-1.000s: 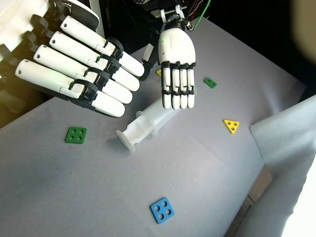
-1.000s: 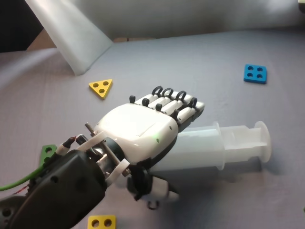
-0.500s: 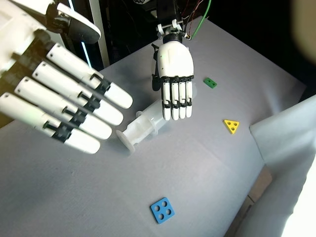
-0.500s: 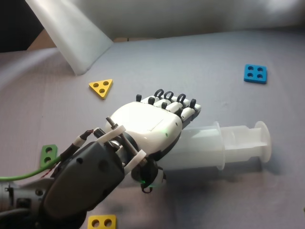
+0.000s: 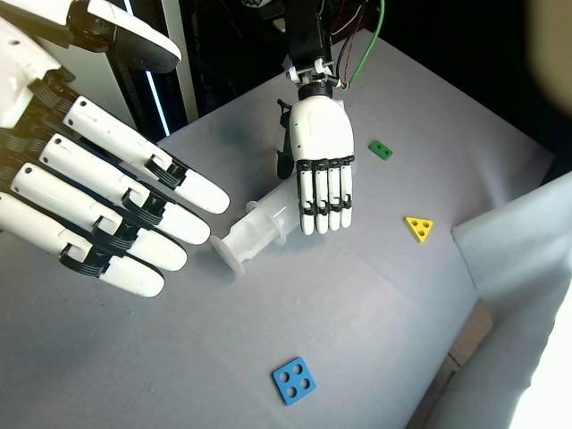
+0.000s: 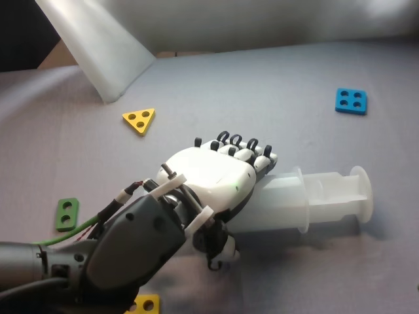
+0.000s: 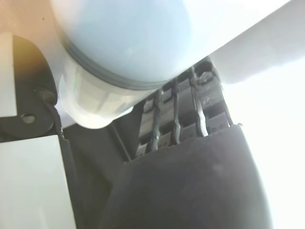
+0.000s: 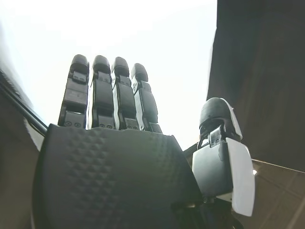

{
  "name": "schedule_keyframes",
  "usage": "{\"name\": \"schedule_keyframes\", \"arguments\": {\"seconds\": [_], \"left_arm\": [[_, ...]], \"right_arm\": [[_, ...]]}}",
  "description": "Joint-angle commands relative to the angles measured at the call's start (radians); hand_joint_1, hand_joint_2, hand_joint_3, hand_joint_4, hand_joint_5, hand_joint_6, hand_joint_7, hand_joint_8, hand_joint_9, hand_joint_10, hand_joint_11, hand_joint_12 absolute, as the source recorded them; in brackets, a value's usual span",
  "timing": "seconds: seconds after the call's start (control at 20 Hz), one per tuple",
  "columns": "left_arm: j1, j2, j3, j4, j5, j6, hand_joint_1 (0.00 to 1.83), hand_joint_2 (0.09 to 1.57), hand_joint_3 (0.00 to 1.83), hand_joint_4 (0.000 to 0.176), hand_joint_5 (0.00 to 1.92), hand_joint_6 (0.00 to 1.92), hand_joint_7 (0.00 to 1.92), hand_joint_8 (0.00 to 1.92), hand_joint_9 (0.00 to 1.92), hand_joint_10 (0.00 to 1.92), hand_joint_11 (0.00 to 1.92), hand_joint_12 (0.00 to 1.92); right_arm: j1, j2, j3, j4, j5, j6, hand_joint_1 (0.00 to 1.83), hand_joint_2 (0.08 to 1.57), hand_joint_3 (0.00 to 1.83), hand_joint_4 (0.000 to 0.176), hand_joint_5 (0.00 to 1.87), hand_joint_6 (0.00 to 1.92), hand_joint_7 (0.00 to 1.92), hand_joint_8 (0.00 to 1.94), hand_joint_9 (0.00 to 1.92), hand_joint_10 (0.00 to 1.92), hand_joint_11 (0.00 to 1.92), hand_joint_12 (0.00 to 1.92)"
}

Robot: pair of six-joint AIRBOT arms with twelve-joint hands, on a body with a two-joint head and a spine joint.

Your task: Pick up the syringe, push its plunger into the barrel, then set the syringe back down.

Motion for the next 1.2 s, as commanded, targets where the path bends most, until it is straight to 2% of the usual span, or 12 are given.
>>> {"name": "schedule_keyframes", "arguments": {"seconds": [0.0, 0.15, 0.35, 0.6, 0.85, 0.9, 0.95, 1.0, 1.05, 1.1, 1.15], "left_arm": [[0.001, -0.007, 0.005, 0.051, -0.054, 0.002, 1.24, 0.92, 0.0, 0.0, 0.17, 0.01, 0.15, 0.01, 0.13, 0.01, 0.13, 0.12], [0.017, -0.017, 0.012, 0.044, -0.054, 0.001, 1.24, 0.91, 0.0, 0.0, 0.19, 0.02, 0.18, 0.01, 0.15, 0.01, 0.14, 0.13], [0.03, -0.022, 0.022, 0.046, -0.053, -0.014, 1.24, 0.9, 0.0, 0.0, 0.21, 0.01, 0.17, 0.01, 0.14, 0.0, 0.13, 0.13], [0.028, -0.025, 0.024, 0.05, -0.053, -0.016, 1.25, 0.89, 0.0, 0.0, 0.19, 0.01, 0.16, 0.01, 0.13, 0.01, 0.13, 0.14], [0.026, -0.027, 0.023, 0.05, -0.053, -0.016, 1.25, 0.93, 0.01, 0.0, 0.22, 0.01, 0.17, 0.01, 0.14, 0.01, 0.12, 0.14], [0.025, -0.029, 0.023, 0.05, -0.054, -0.016, 1.25, 0.94, 0.0, 0.0, 0.29, 0.01, 0.25, 0.01, 0.22, 0.01, 0.16, 0.17], [0.025, -0.03, 0.023, 0.05, -0.054, -0.016, 1.23, 1.0, 0.0, 0.0, 0.49, 0.01, 0.55, 0.02, 0.55, 0.02, 0.43, 0.25], [0.025, -0.031, 0.023, 0.05, -0.054, -0.016, 1.23, 1.0, 0.0, 0.0, 0.49, 0.01, 0.55, 0.02, 0.55, 0.02, 0.43, 0.25], [0.025, -0.033, 0.023, 0.05, -0.054, -0.016, 1.18, 1.05, 0.0, 0.0, 0.57, 0.01, 0.65, 0.01, 0.66, 0.02, 0.52, 0.26], [0.024, -0.035, 0.023, 0.05, -0.054, -0.016, 1.33, 1.14, 0.02, 0.0, 0.69, 0.93, 0.93, 0.8, 0.9, 1.02, 0.8, 0.34], [0.024, -0.036, 0.023, 0.05, -0.054, -0.016, 1.33, 1.14, 0.02, 0.0, 0.69, 0.93, 0.93, 0.8, 0.9, 1.02, 0.8, 0.34]], "right_arm": [[0.007, 0.001, -0.004, -0.005, 0.035, 0.036, 0.0, 1.22, 0.0, 0.0, 0.19, 0.01, 0.15, 0.0, 0.09, 0.0, 0.0, 0.09], [0.001, 0.01, -0.025, -0.005, -0.047, 0.133, 0.0, 1.22, 0.0, 0.0, 0.19, 0.0, 0.15, 0.0, 0.08, 0.0, 0.0, 0.09], [-0.007, 0.026, -0.032, -0.005, -0.051, 0.313, 0.0, 1.22, 0.0, 0.0, 0.2, 0.0, 0.15, 0.0, 0.09, 0.0, 0.0, 0.13], [-0.014, 0.052, -0.081, -0.004, -0.097, 0.437, 0.0, 1.22, 0.0, 0.0, 0.2, 0.0, 0.15, 0.0, 0.09, 0.0, 0.0, 0.1], [-0.037, 0.055, -0.108, -0.004, -0.179, 0.635, 0.0, 1.22, 0.0, 0.0, 0.25, 0.01, 0.21, 0.01, 0.15, 0.01, 0.0, 0.23], [-0.051, 0.054, -0.108, -0.004, -0.212, 0.708, 0.0, 1.22, 0.0, 0.0, 0.26, 0.01, 0.22, 0.01, 0.16, 0.01, 0.0, 0.32], [-0.063, 0.053, -0.108, -0.004, -0.236, 0.757, 0.0, 1.23, 0.0, 0.0, 0.24, 0.0, 0.22, 0.0, 0.17, 0.01, 0.0, 0.43], [-0.07, 0.053, -0.107, -0.003, -0.239, 0.778, 0.0, 1.23, 0.0, 0.0, 0.24, 0.0, 0.22, 0.0, 0.17, 0.01, 0.0, 0.43], [-0.078, 0.052, -0.107, 0.011, -0.237, 0.789, 0.0, 1.23, 0.0, 0.0, 0.24, 0.0, 0.21, 0.0, 0.15, 0.0, 0.0, 0.39], [-0.088, 0.048, -0.107, 0.049, -0.233, 0.789, 0.0, 1.22, 0.0, 0.0, 0.25, 0.0, 0.21, 0.0, 0.15, 0.0, 0.0, 0.43], [-0.093, 0.046, -0.107, 0.072, -0.231, 0.789, 0.0, 1.22, 0.0, 0.0, 0.25, 0.0, 0.21, 0.0, 0.15, 0.0, 0.0, 0.43]]}}
